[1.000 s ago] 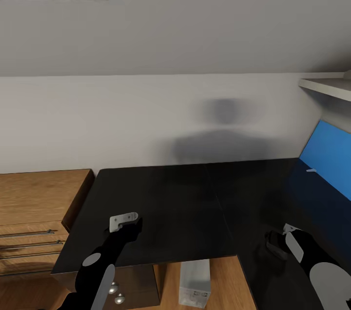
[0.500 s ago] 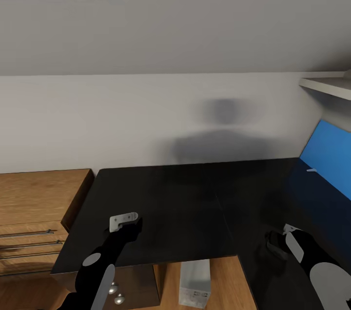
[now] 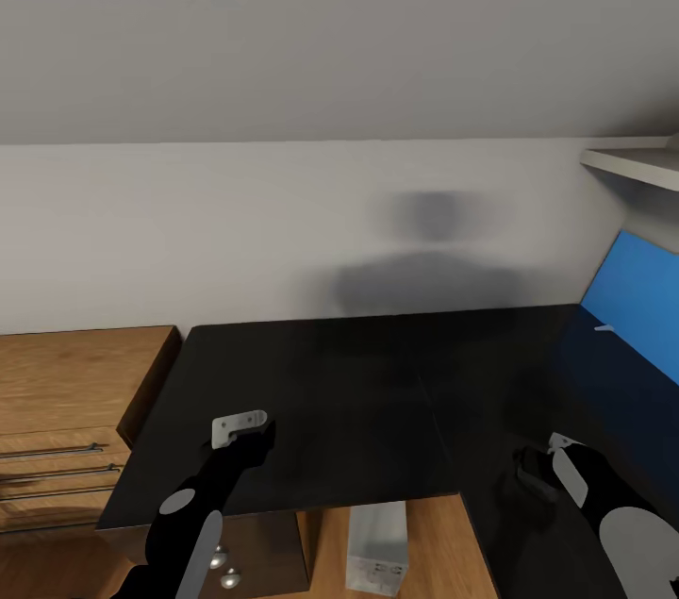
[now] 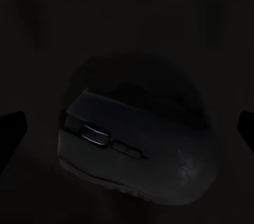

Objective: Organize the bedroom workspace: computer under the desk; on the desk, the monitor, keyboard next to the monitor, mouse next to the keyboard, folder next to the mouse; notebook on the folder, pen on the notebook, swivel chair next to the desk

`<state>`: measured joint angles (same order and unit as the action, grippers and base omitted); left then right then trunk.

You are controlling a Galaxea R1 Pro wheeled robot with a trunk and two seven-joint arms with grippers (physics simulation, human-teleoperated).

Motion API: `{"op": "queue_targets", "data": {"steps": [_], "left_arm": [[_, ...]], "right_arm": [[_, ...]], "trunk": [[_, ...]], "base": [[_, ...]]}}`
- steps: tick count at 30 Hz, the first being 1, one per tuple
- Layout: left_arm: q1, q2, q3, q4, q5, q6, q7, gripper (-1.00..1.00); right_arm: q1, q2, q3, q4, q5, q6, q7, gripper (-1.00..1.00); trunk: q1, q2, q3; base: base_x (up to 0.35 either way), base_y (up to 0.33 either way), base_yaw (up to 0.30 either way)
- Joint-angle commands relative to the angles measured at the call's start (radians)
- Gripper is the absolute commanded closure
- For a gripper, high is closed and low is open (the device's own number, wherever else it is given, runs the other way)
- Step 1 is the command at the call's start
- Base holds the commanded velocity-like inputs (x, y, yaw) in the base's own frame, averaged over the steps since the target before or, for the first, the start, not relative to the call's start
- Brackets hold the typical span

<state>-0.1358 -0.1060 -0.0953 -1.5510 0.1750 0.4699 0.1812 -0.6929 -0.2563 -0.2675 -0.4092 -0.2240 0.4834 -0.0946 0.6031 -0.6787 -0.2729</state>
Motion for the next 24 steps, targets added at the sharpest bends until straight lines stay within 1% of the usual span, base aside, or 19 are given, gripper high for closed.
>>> {"op": "queue_targets", "data": {"steps": [1,5,24], "left_arm": [[-0.001,0.0,-0.001,-0.001,0.011,0.004,0.009,-1.0],[-0.001,0.0,-0.001,-0.001,0.011,0.004,0.009,-1.0],[-0.001,0.0,-0.001,-0.001,0.011,0.004,0.009,-1.0]], "right_arm": [[0.0,0.0,-0.001,-0.002,-0.011,0.004,-0.007,-1.0],[0.0,0.0,-0.001,-0.002,-0.01,0.004,-0.007,-1.0],[0.0,0.0,-0.001,-0.002,-0.011,0.004,-0.007,-1.0]], "trunk": [[0.0,-0.001,-0.001],[0.016,-0.029,-0.014],[0.016,-0.029,-0.014]], "base": [[0.0,0.0,0.0],[0.0,0.0,0.0],[0.0,0.0,0.0]]}}
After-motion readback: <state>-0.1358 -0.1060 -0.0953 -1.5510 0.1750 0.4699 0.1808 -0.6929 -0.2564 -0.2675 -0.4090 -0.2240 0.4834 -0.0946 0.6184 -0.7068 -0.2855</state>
